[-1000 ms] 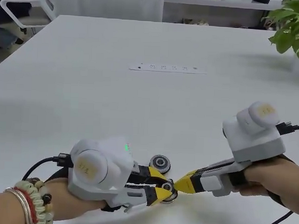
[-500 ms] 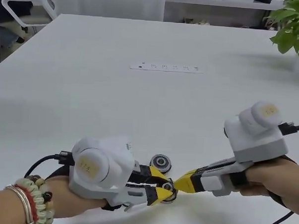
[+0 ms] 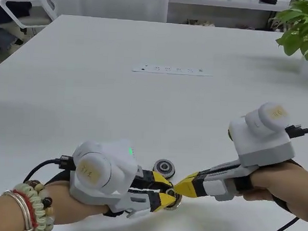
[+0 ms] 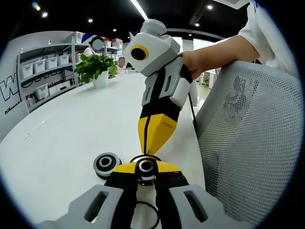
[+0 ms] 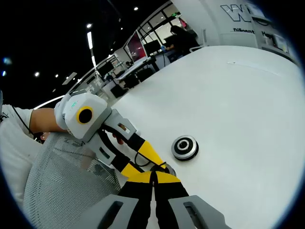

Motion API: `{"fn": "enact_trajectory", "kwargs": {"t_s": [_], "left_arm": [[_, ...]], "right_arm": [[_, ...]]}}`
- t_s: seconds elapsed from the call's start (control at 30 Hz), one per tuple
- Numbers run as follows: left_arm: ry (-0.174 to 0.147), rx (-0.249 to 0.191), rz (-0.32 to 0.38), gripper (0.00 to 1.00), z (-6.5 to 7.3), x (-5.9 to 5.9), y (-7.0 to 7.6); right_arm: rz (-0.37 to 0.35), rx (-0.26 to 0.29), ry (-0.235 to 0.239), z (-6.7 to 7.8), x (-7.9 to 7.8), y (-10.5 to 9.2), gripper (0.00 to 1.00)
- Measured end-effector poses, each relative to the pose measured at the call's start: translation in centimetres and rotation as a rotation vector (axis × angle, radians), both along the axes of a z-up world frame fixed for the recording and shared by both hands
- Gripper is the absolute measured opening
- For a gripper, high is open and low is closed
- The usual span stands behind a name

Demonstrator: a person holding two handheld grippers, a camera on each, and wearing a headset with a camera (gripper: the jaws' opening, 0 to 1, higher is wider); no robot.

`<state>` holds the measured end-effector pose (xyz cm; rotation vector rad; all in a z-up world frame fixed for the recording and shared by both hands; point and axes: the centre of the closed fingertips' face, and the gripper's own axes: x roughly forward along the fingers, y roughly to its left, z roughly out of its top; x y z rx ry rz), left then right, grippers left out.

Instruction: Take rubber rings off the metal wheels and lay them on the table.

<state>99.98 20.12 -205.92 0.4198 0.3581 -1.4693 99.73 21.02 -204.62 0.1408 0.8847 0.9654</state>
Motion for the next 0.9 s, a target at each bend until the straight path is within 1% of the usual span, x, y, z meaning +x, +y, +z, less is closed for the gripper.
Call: {"fn": "enact_trajectory", "kwargs": {"t_s": [0.07,0.13,0.27,0.37,0.47,0.67,0.73,0.77,0.83,0.9], "left_arm": [[0.009,-0.001,0.010,0.08,0.0,0.0,0.0],[0.004,0.001,0.014,0.08,0.0,0.0,0.0],[0.007,0.008,0.012,0.08,0.0,0.0,0.0],[0.010,0.016,0.007,0.08,0.0,0.0,0.2],[0.008,0.018,0.005,0.08,0.0,-0.1,0.2],[0.006,0.029,0.001,0.08,0.0,-0.1,0.3],[0.006,0.033,0.000,0.08,0.0,0.0,0.4],[0.006,0.035,-0.001,0.08,0.0,0.0,0.4],[0.007,0.036,0.001,0.08,0.0,0.0,0.4],[0.007,0.037,0.002,0.08,0.0,0.0,0.4]], "right_arm": [[-0.019,-0.022,0.009,-0.4,0.1,-0.5,0.00],[-0.033,-0.035,0.019,-0.7,0.1,-0.7,0.00],[-0.036,-0.062,0.031,-1.3,0.2,-0.7,0.00],[-0.030,-0.069,0.033,-1.5,0.0,-0.7,0.00],[-0.013,-0.089,0.009,-1.7,0.1,-1.0,0.00],[0.001,-0.094,-0.023,-1.4,0.3,-0.7,0.00],[-0.005,-0.095,-0.013,-1.4,0.4,-0.5,0.00],[-0.011,-0.086,-0.005,-1.2,0.4,-0.4,0.00],[-0.027,-0.085,-0.005,-1.1,0.7,-0.4,0.00],[-0.030,-0.095,-0.005,-1.2,0.7,-0.4,0.00]]}}
